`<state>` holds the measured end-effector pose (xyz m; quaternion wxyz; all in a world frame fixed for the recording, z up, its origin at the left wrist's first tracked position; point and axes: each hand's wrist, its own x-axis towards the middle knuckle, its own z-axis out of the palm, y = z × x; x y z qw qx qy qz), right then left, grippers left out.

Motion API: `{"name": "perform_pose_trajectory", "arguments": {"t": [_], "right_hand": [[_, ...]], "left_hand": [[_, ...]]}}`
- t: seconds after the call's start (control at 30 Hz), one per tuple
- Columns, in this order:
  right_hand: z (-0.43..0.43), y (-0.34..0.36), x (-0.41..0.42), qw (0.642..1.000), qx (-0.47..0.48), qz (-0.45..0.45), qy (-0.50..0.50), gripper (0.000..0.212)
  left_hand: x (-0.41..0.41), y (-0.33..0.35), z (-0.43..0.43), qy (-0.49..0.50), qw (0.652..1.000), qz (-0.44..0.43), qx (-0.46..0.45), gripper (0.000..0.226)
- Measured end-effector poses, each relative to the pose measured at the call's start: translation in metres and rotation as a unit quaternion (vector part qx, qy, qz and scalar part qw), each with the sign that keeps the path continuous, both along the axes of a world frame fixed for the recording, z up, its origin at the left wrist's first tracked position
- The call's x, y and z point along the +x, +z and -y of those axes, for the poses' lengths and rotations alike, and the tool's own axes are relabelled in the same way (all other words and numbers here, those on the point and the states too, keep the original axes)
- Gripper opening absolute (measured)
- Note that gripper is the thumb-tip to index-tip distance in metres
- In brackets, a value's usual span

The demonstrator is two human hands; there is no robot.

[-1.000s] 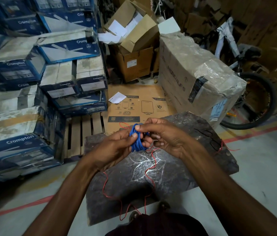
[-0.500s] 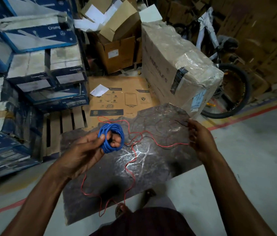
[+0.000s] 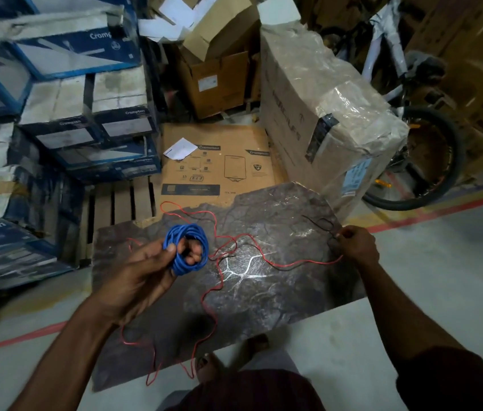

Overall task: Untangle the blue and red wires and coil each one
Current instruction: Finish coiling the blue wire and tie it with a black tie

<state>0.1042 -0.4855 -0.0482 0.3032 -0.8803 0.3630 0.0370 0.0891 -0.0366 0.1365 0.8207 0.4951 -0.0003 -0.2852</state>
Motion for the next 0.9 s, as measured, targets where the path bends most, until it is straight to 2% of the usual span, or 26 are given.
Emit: {"name": "perform_pose_trajectory", "arguments": {"t": [0.13,0.27,0.4,0.5,0.6,0.7,0.83,0.9], "right_hand": [[-0.003,-0.003,0.027,0.994,-0.063,-0.051,0.067,0.023],[-0.001,-0.009,0.041,0.985,-0.083,-0.043,0.144,0.028],[-0.005,-0.019,0.051,0.975,-0.106,-0.04,0.191,0.02],[-0.009,-0.03,0.058,0.974,-0.123,-0.031,0.186,0.014],[-0.009,-0.038,0.06,0.97,-0.122,-0.053,0.204,0.017],[-0.008,-0.04,0.062,0.967,-0.123,0.056,0.214,0.025],[-0.035,-0.001,0.076,0.962,-0.069,0.152,0.214,0.007],[-0.053,0.022,0.075,0.959,-0.038,0.195,0.203,0.012]], "left_hand": [[0.001,-0.002,0.007,0.017,1.0,-0.006,-0.001,0.037],[0.001,-0.003,0.006,0.015,1.0,0.018,0.01,0.046],[-0.004,-0.01,0.006,0.045,0.999,0.008,0.006,0.042],[-0.009,-0.015,0.005,0.058,0.998,-0.007,0.005,0.04],[-0.011,-0.02,0.005,0.058,0.998,-0.003,0.01,0.029],[-0.012,-0.024,0.006,0.071,0.997,0.003,0.008,0.026],[-0.01,-0.02,0.01,0.075,0.997,0.008,-0.006,0.026],[-0.007,-0.018,0.013,0.062,0.998,0.019,-0.019,0.012]]}}
